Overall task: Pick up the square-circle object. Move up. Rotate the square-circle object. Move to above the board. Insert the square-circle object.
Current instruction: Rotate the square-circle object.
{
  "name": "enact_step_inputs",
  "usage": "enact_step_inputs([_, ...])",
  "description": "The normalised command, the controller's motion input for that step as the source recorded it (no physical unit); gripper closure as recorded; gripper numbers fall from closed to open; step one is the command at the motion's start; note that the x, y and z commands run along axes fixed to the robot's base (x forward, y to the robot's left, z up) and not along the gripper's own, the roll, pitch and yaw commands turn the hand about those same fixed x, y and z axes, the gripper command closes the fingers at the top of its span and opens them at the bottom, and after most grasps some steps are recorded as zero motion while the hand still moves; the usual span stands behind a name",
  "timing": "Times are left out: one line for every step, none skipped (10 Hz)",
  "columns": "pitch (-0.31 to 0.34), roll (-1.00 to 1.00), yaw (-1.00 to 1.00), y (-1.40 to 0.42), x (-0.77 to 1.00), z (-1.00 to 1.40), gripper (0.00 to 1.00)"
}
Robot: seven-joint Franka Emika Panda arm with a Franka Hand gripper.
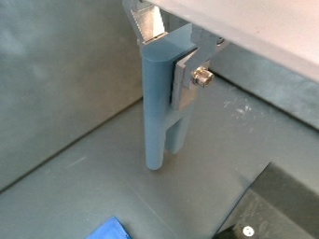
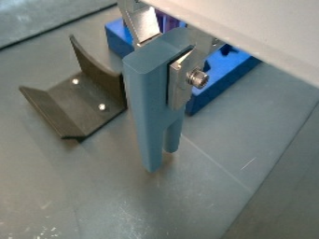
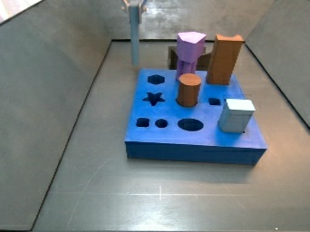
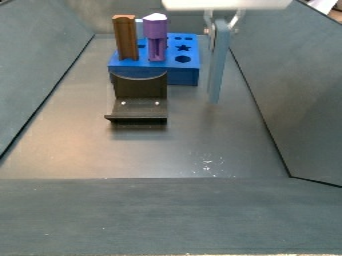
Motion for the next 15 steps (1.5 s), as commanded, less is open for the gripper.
enact_step_inputs([-0.055,-0.05,-0.03,0.0,0.02,-0.54,1.0])
enact_step_inputs([-0.058,-0.05,-0.02,0.0,0.02,-0.33,1.0])
enact_step_inputs([-0.058,-0.06,-0.02,0.0,0.0,0.0,0.0])
enact_step_inputs([-0.04,-0.06,-0.02,0.0,0.0,1.0,0.0])
enact_step_inputs([-0.024,-0.06,-0.02,0.0,-0.01,1.0,0.0])
enact_step_inputs([0.005,-0.06,-0.02,0.0,-0.03,1.0,0.0])
enact_step_inputs([0.025,-0.05,-0.02,0.0,-0.02,0.86,0.0])
enact_step_inputs([0.032,-0.05,-0.02,0.01,-0.01,0.75,0.0])
enact_step_inputs([0.056,-0.05,-0.03,0.01,0.01,0.44,0.0])
enact_step_inputs([0.068,-0.04,-0.03,0.01,0.01,0.32,0.0])
enact_step_inputs([0.012,-0.01,-1.0,0.0,0.0,0.0,0.0])
enact_step_inputs([0.012,-0.01,-1.0,0.0,0.02,-0.08,0.0])
enact_step_inputs([0.01,-0.01,-1.0,0.0,0.02,-0.05,0.0])
enact_step_inputs([0.009,-0.01,-1.0,0.0,0.03,-0.03,0.0])
enact_step_inputs([0.01,-0.01,-1.0,0.01,0.03,-0.03,0.0])
